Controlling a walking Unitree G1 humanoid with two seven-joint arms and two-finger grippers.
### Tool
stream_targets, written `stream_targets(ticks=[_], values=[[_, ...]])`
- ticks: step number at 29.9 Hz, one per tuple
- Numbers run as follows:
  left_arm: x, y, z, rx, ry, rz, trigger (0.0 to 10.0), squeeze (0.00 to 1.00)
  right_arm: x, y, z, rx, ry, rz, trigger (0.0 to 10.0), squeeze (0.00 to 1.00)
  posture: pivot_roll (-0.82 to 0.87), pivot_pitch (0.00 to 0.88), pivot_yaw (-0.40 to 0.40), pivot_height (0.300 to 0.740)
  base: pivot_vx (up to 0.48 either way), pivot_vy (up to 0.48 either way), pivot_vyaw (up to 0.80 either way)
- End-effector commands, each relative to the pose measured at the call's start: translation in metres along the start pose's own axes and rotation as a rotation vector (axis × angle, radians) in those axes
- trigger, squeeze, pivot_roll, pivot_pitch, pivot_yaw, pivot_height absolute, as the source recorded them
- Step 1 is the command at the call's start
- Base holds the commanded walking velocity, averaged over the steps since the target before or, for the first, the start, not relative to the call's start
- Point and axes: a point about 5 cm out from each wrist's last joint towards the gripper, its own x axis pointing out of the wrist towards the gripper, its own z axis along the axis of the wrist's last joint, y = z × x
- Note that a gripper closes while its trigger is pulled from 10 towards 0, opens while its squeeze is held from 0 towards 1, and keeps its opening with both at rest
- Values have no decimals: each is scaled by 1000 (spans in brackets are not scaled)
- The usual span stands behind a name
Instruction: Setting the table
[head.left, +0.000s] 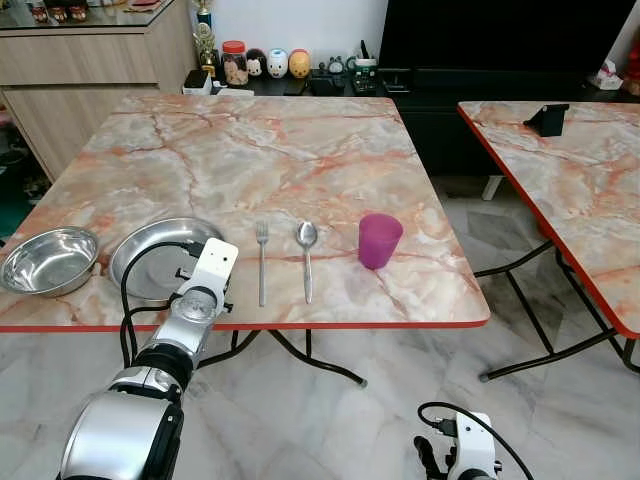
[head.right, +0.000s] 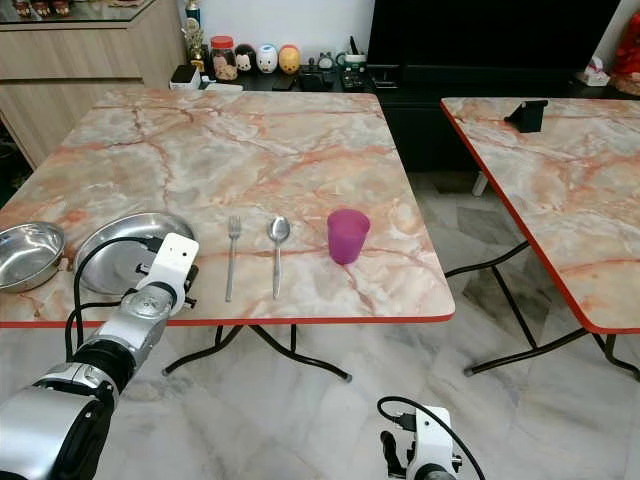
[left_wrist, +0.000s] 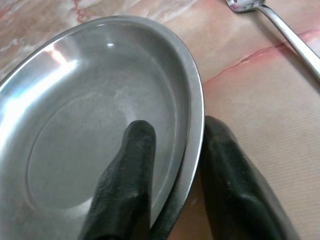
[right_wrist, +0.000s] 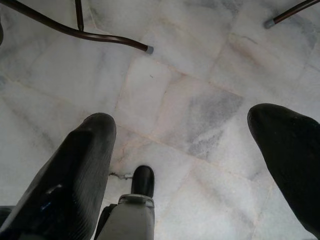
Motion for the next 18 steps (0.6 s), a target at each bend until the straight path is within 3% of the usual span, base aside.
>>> stream_targets(ticks=[1,11,18], values=[[0,-4,1,12,1,-17,0,0,1,-1,3,3,-4,-6,10000,0,57,0,-66,740,0,0,0],[0,-5,2,47,-21,-8,0,0,1,-1,3,0,-3,-9,10000,0,61,0,-69,740,0,0,0],[-2,-11,29,52,-175,8,0,0,1,-1,3,-2,-4,-10,10000,0,61,0,-68,740,0,0,0]])
